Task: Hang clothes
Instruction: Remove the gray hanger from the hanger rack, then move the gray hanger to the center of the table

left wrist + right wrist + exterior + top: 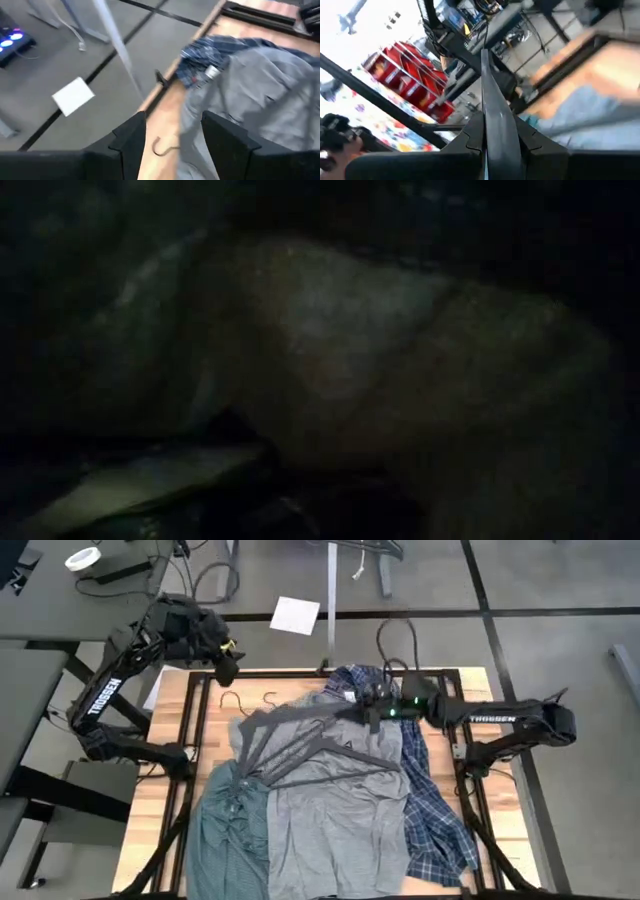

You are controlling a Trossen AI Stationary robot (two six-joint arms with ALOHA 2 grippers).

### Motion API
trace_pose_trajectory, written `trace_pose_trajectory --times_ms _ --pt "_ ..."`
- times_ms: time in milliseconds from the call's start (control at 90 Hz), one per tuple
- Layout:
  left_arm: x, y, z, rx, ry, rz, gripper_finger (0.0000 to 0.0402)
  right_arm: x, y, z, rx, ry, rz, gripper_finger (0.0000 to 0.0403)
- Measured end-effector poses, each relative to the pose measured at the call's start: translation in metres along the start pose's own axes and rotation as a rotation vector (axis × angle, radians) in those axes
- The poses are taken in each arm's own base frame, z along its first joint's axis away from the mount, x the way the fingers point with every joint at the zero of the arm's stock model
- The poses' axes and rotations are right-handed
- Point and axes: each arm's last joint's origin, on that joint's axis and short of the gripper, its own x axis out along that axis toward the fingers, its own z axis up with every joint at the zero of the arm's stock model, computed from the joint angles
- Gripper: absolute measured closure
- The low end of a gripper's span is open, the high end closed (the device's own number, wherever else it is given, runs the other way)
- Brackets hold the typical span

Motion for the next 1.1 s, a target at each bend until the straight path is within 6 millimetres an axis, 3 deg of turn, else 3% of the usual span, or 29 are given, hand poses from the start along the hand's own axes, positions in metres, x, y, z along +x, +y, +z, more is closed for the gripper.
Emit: trace_pose_trajectory --times_ms 67,144,311,500,600,767,944,1100 --pt "0.0 -0.003 -0.001 0.005 0.015 -0.012 0.0225 0.001 -0.004 -0.022 0.119 0.077 -0.018 0.0368" --pt "0.0 -0.006 -0.003 -0.002 0.041 -0.026 0.0225 0.0 -0.004 -0.044 0.223 0.174 -0.06 0.0334" --pt "0.0 -0.013 -0.002 0.005 0.034 -0.057 0.0225 -0.003 -0.008 -0.064 0.202 0.312 -0.152 0.0239" --pt "0.003 -0.013 0.004 -0.044 -0.015 -0.054 0.0225 -0.007 -0.014 -0.05 0.101 0.264 -0.156 0.0173" --pt "0.008 -0.014 0.005 -0.062 -0.004 -0.057 0.0225 -0.016 -0.012 -0.037 0.047 0.216 -0.149 0.0166" --pt "0.022 -0.016 0.005 -0.06 0.049 -0.065 0.0225 -0.04 0.013 -0.004 -0.145 0.12 -0.096 0.0169" --pt "0.054 -0.019 -0.001 -0.084 0.224 -0.075 0.0225 -0.061 0.026 0.016 -0.253 0.03 -0.074 0.0174" --pt "0.096 -0.025 -0.011 -0.052 0.356 -0.079 0.0225 -0.064 0.021 0.013 -0.235 0.07 -0.126 0.0175"
